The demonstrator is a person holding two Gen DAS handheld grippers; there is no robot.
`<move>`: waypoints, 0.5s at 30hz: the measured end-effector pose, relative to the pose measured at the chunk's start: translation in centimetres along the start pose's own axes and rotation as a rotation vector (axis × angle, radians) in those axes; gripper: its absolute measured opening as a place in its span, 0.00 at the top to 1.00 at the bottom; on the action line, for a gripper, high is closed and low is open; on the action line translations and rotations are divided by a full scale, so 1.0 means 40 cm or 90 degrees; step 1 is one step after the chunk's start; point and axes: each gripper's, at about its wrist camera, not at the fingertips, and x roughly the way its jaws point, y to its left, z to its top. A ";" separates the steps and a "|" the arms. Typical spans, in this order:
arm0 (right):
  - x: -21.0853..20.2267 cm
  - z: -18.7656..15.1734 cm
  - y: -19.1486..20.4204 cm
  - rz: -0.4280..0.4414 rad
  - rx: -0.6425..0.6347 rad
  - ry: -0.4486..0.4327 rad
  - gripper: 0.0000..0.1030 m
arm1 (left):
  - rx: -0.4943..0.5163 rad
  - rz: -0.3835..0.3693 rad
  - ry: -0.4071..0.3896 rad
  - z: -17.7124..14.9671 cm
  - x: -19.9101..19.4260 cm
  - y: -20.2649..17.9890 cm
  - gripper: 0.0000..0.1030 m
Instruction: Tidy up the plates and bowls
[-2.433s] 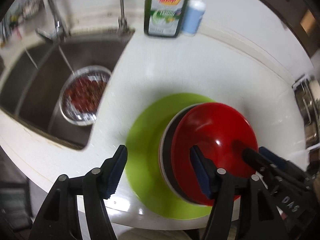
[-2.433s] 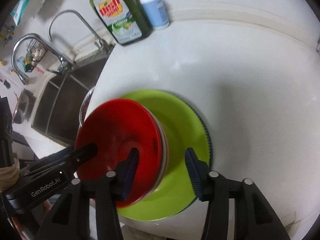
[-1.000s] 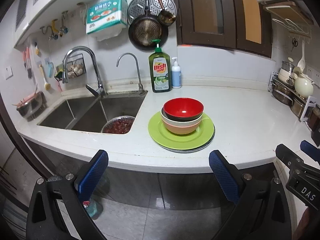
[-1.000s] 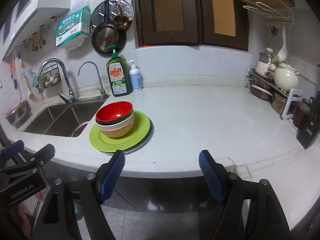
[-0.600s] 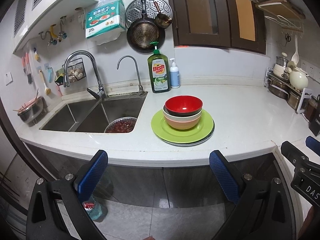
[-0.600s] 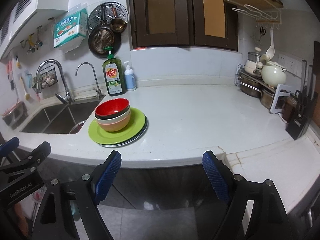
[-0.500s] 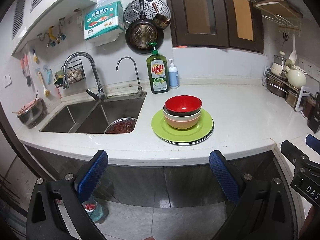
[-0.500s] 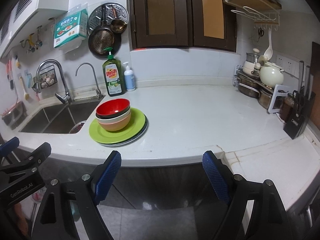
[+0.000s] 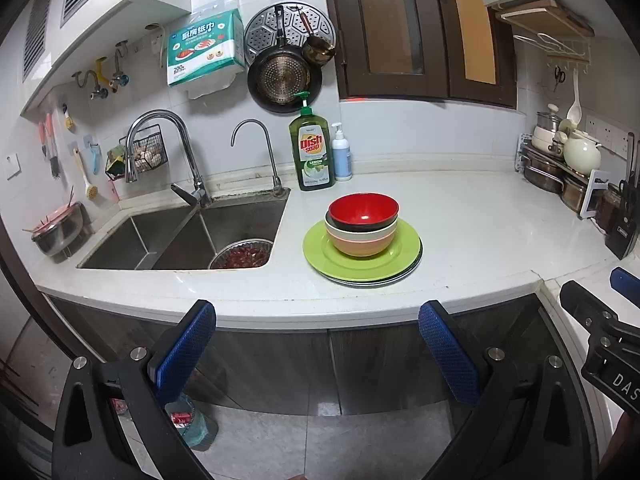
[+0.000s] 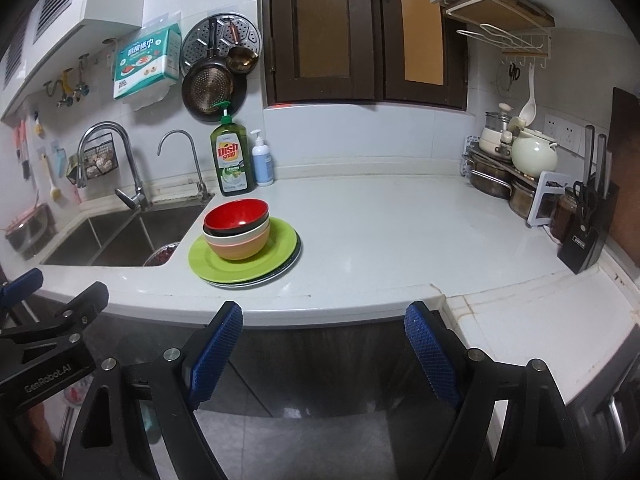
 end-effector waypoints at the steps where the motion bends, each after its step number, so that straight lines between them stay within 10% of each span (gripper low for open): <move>1: -0.001 0.000 -0.001 0.000 0.001 0.001 0.18 | -0.001 0.000 -0.001 -0.001 -0.003 0.001 0.00; 15: -0.018 -0.006 -0.006 0.001 0.001 -0.003 0.18 | 0.000 0.005 -0.008 -0.008 -0.022 0.001 0.00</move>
